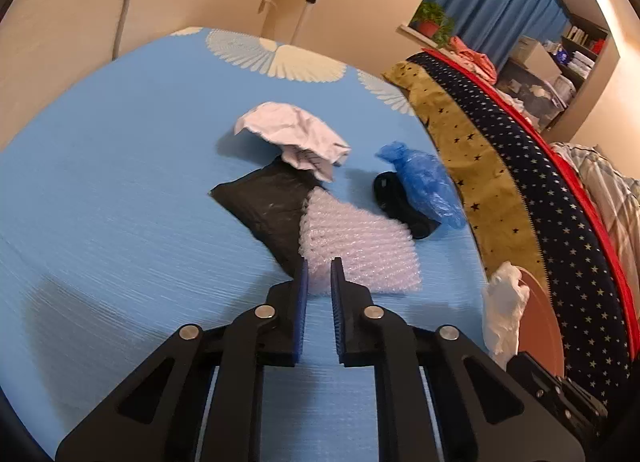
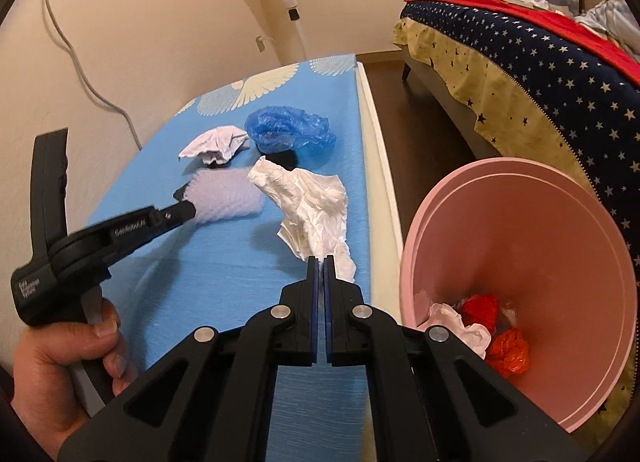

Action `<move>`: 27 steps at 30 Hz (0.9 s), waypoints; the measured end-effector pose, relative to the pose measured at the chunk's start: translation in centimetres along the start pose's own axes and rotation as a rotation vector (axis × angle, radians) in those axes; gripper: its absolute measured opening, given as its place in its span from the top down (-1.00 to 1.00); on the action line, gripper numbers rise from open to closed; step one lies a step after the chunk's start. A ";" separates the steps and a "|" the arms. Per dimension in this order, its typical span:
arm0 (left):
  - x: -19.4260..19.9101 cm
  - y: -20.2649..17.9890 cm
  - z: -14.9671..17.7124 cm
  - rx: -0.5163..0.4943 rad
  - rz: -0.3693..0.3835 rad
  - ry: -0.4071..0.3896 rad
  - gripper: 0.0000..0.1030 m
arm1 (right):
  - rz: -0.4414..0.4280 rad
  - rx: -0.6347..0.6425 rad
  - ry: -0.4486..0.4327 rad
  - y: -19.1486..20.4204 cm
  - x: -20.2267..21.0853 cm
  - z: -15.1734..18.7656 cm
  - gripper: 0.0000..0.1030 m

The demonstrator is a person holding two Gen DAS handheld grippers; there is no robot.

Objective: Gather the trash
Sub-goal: 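Grasp the bubble wrap sheet with the left gripper while the right gripper grasps the white tissue, then carry the bubble wrap and white tissue over the pink bin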

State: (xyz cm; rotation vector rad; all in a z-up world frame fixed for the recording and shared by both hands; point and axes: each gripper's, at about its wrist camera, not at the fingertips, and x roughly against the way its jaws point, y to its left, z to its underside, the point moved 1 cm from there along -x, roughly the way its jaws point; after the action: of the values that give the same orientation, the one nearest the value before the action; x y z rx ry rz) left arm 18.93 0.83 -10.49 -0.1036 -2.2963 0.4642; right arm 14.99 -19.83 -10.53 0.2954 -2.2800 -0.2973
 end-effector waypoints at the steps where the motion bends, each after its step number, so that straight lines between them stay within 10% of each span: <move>1: 0.2 -0.1 0.0 -0.007 0.003 -0.003 0.86 | 0.001 -0.002 -0.004 -0.1 0.2 -0.1 0.95; 27: 12.6 -7.4 2.8 -0.291 -0.028 -0.174 0.89 | 0.114 -0.076 -0.152 -3.9 10.9 -1.8 0.95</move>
State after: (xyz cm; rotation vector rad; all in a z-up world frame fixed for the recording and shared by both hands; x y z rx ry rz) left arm 8.68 -4.18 -1.00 -0.1807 -2.5209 0.1256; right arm 9.71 -27.00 -3.00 0.1057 -2.4180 -0.3564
